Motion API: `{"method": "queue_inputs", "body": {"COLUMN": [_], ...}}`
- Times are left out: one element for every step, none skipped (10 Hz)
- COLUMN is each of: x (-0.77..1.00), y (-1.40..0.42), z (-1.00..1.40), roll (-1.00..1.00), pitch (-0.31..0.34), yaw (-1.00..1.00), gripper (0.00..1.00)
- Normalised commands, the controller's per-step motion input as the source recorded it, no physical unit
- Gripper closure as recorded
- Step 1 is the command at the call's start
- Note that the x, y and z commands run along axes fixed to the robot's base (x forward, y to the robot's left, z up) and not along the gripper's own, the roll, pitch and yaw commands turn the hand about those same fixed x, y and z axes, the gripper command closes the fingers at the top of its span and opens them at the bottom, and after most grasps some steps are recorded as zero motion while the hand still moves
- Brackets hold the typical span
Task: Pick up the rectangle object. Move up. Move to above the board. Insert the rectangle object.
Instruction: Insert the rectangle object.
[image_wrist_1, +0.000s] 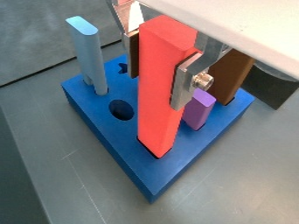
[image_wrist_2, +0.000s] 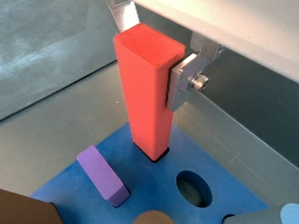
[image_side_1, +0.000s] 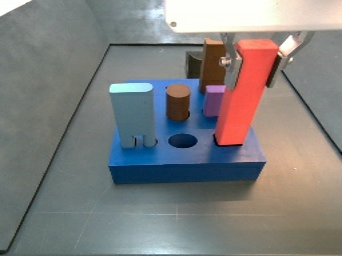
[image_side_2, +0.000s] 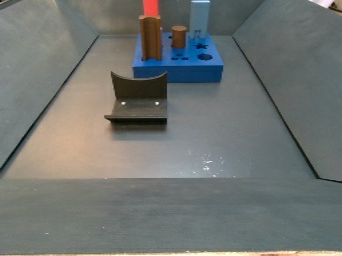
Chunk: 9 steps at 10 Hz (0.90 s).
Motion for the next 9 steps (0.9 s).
{"method": "queue_inputs", "body": {"x": [-0.01,0.00,0.03,0.07,0.07,0.11,0.05,0.00,0.01], "y": [0.00,0.00,0.00,0.00,0.00,0.00,0.00,0.00,0.00], "z": [-0.24,-0.33,-0.59,-0.82,-0.85,-0.64,-0.10,-0.01,0.00], "roll": [-0.01,-0.06,-0.12,-0.10,-0.08,-0.07,-0.02,0.02,0.00], "pitch": [0.000,0.000,-0.073,-0.146,-0.140,-0.077,0.000,0.000,0.010], "yaw": [0.00,0.00,-0.08,-0.11,-0.11,-0.08,-0.01,0.00,0.00], "gripper": [1.00,1.00,1.00,1.00,1.00,1.00,1.00,1.00,1.00]}}
